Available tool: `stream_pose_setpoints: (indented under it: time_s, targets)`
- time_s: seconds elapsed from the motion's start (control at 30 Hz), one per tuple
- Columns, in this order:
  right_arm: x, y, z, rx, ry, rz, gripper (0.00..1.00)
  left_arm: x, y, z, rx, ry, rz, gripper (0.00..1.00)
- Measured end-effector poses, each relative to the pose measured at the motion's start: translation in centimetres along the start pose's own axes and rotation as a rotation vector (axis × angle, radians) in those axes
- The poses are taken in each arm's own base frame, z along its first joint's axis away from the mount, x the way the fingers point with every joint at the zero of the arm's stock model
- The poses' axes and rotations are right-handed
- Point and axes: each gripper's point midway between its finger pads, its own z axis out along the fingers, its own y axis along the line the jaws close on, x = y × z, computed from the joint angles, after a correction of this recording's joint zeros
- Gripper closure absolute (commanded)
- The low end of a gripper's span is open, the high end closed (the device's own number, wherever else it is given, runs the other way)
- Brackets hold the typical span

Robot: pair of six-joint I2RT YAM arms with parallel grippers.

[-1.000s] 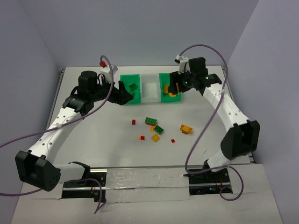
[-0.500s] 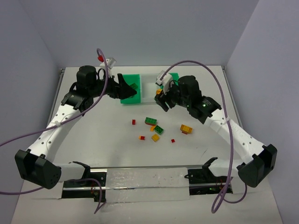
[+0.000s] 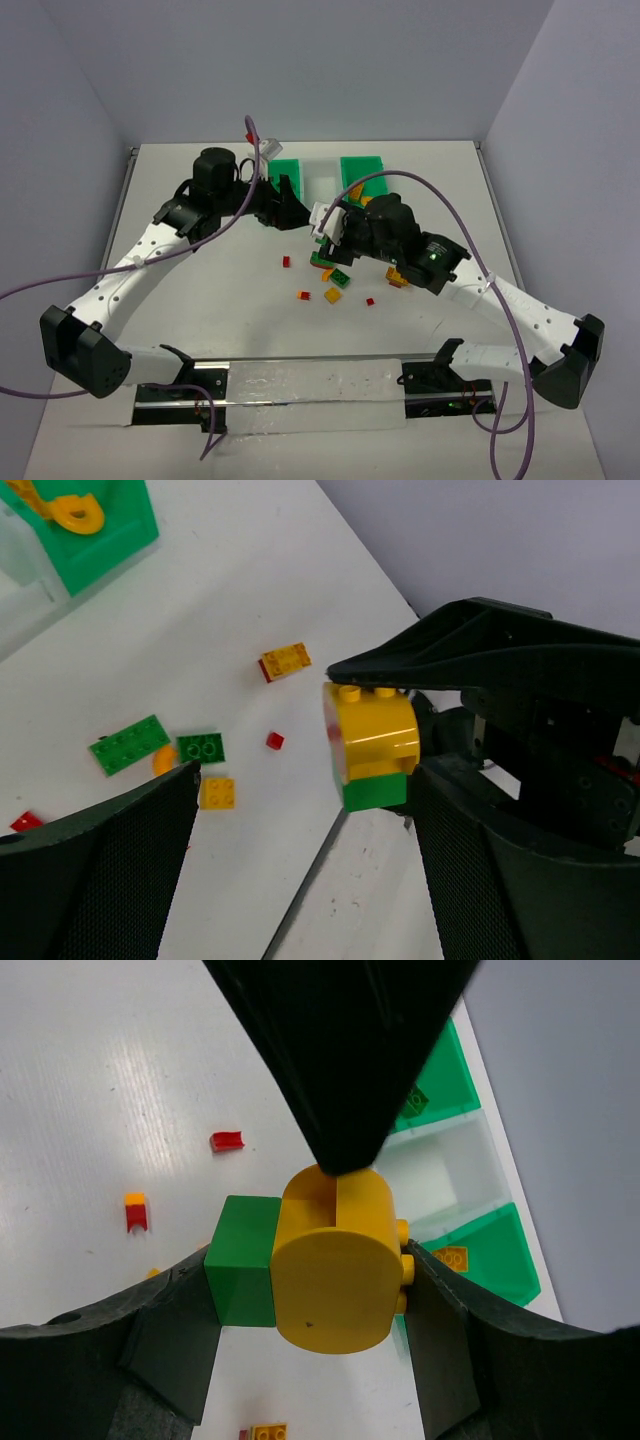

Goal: Sort the legos into containers by color

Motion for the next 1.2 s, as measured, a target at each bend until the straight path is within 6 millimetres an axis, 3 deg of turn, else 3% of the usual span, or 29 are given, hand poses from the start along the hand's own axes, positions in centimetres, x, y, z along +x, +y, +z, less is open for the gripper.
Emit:
stream_pose_setpoints:
  time_s: [0.17,0.33,0.57,0.67,0.9,0.97,1.03,1.1,1.13,1.2]
  targets:
    - [0.0,0.7,0.8,0.000,0.025,-0.040,1.00,1.0,-1.5,0.6,0.042,0.033,0.004,0.09]
    - [1.3,1.3,1.9,-0.011,0.090,-0.049,1.00,2.0,-2.4,1.3,0.066,0.066,0.008,0.11]
    - [1.0,1.1,1.9,0.017,0.101,-0.062,1.00,3.0,-2.2,2.2,0.061,0.099,-0.004,0.20]
    - [0.8,1.1,1.9,0.022,0.100,-0.066,1.00,3.3,-1.7,2.6,0.043,0.109,-0.012,0.28]
    - [0.6,1.2,1.9,0.024,0.102,-0.071,0.96,3.6,-0.8,2.9,0.010,0.115,-0.025,0.69]
    - [0.8,1.1,1.9,0.030,0.110,-0.074,0.84,3.6,-1.0,3.0,0.014,0.114,-0.032,0.88]
    - [0.8,1.2,1.9,0.030,0.112,-0.075,0.66,3.6,-1.1,3.0,0.014,0.113,-0.033,0.98]
    - [0.8,1.2,1.9,0.030,0.113,-0.072,0.25,3.6,-1.1,3.0,0.014,0.114,-0.032,1.00]
    - [0.8,1.2,1.8,0.030,0.113,-0.069,0.12,3.7,-1.0,3.0,0.014,0.114,-0.030,1.00]
    - [0.9,1.3,1.8,0.028,0.113,-0.057,0.01,3.8,-1.0,3.0,0.019,0.117,-0.016,1.00]
